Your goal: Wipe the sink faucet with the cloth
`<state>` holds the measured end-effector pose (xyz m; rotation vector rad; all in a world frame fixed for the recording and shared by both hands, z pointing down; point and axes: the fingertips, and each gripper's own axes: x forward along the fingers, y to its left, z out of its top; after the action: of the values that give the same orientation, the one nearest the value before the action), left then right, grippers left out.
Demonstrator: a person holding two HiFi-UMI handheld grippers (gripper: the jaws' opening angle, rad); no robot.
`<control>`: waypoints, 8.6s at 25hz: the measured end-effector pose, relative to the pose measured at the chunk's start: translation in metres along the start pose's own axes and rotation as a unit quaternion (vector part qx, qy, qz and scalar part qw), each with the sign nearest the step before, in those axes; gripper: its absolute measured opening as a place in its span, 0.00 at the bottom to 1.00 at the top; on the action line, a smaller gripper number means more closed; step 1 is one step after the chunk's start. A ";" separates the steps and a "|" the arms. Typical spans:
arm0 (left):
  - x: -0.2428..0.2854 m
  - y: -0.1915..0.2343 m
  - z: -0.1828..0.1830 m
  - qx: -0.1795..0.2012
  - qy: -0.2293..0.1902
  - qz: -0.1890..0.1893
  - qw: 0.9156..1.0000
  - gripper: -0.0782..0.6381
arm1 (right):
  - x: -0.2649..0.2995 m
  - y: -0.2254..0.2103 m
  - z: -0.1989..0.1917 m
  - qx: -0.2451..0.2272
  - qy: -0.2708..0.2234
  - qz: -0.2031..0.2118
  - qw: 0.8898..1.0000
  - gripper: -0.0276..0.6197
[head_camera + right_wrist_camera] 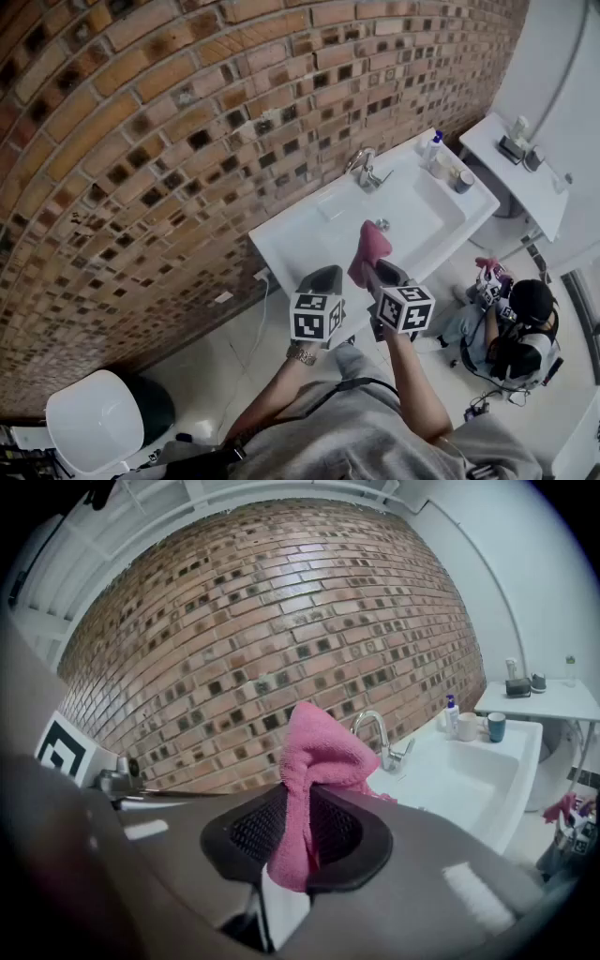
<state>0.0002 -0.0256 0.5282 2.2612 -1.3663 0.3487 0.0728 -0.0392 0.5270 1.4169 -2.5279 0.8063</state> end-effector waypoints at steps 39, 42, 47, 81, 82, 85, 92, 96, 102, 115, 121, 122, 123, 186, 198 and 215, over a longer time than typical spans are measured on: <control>0.102 0.126 0.092 -0.039 0.004 0.070 0.997 0.13 | 0.288 -0.127 0.076 -0.067 0.086 0.036 0.993 0.14; 0.107 0.123 0.093 -0.038 0.007 0.065 0.997 0.13 | 0.296 -0.137 0.038 -0.060 0.135 0.026 0.989 0.14; 0.108 0.130 0.087 -0.042 0.015 0.068 0.997 0.13 | 0.273 -0.196 0.006 -0.020 0.182 -0.052 0.982 0.14; 0.152 0.135 0.081 -0.042 0.051 0.058 0.996 0.13 | 0.290 -0.326 0.122 0.069 0.043 -0.136 0.987 0.15; 0.152 0.134 0.081 -0.042 0.052 0.058 0.996 0.13 | 0.298 -0.325 0.123 0.054 0.051 -0.131 0.989 0.15; 0.152 0.132 0.079 -0.041 0.054 0.056 0.996 0.13 | 0.313 -0.330 0.104 0.047 0.084 -0.127 0.987 0.14; 0.155 0.137 0.079 -0.043 0.054 0.058 0.996 0.13 | 0.315 -0.322 0.041 0.056 0.127 -0.118 0.983 0.14; 0.159 0.133 0.079 -0.041 0.056 0.054 0.996 0.13 | 0.304 -0.302 -0.005 0.032 0.192 -0.097 0.976 0.14; 0.158 0.131 0.081 -0.042 0.053 0.049 0.996 0.13 | 0.255 -0.300 -0.024 0.042 0.174 -0.108 0.978 0.14; 0.155 0.134 0.081 -0.041 0.053 0.054 0.996 0.13 | 0.265 -0.345 0.004 0.110 0.108 -0.182 0.971 0.14; 0.150 0.141 0.078 -0.044 0.054 0.064 0.995 0.13 | 0.299 -0.298 -0.057 0.112 0.194 -0.129 0.966 0.15; 0.149 0.141 0.077 -0.045 0.055 0.065 0.995 0.13 | 0.301 -0.290 -0.063 0.103 0.211 -0.114 0.965 0.15; 0.149 0.141 0.077 -0.046 0.055 0.065 0.995 0.13 | 0.299 -0.282 -0.067 0.097 0.224 -0.101 0.965 0.15; 0.066 0.083 0.049 -0.068 0.024 0.081 0.994 0.13 | 0.163 -0.037 0.015 -0.019 0.098 0.074 0.992 0.15; -0.082 0.022 -0.050 -0.055 0.017 0.069 0.996 0.13 | -0.004 0.087 -0.085 -0.062 0.102 0.025 0.993 0.15; -0.175 -0.016 -0.091 -0.056 -0.007 0.082 0.995 0.13 | -0.107 0.158 -0.121 -0.087 0.087 0.012 0.992 0.15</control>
<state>-0.0659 0.1609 0.5240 2.0711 -1.5434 0.3011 -0.0157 0.1689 0.5303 1.2098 -2.4193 0.6643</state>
